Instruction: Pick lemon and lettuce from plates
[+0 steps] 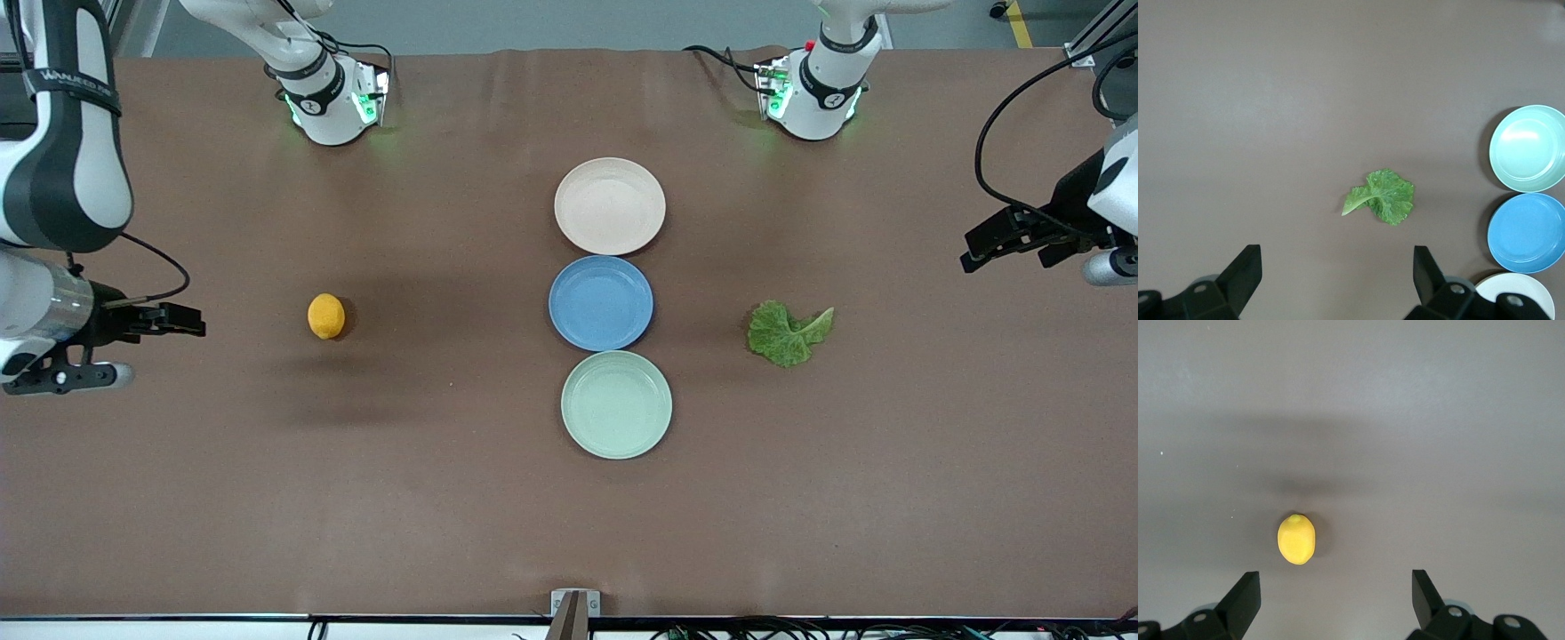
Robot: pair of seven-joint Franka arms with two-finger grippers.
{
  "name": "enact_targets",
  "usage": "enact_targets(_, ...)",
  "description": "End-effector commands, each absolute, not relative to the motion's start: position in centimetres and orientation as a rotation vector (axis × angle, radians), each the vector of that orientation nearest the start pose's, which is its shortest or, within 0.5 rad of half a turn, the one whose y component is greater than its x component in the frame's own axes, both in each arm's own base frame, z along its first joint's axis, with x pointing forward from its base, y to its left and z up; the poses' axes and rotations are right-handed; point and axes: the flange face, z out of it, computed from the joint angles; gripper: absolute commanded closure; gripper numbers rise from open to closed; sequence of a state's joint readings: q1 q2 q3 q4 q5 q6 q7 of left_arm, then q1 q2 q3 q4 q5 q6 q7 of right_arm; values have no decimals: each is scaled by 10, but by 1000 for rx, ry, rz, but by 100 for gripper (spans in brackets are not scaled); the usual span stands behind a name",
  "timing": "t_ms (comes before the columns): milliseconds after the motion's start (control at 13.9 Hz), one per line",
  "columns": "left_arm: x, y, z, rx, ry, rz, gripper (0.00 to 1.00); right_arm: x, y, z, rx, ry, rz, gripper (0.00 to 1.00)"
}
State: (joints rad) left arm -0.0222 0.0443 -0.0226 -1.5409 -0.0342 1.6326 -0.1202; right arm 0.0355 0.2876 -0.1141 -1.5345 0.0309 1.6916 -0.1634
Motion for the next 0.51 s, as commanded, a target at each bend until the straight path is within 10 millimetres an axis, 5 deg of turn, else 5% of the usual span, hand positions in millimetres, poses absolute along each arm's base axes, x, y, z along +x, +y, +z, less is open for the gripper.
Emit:
enact_targets(0, 572, -22, 633, -3174, -108, -74, 0, 637, -63, 501, -3123, -88, 174, 0)
enact_targets(216, 571, -18, 639, -3172, -100, -92, 0, 638, -63, 525, -3134, -86, 145, 0)
enact_targets(433, 568, -7, 643, -3171, -5, -102, 0, 639, -64, 528, -3129, -66, 131, 0)
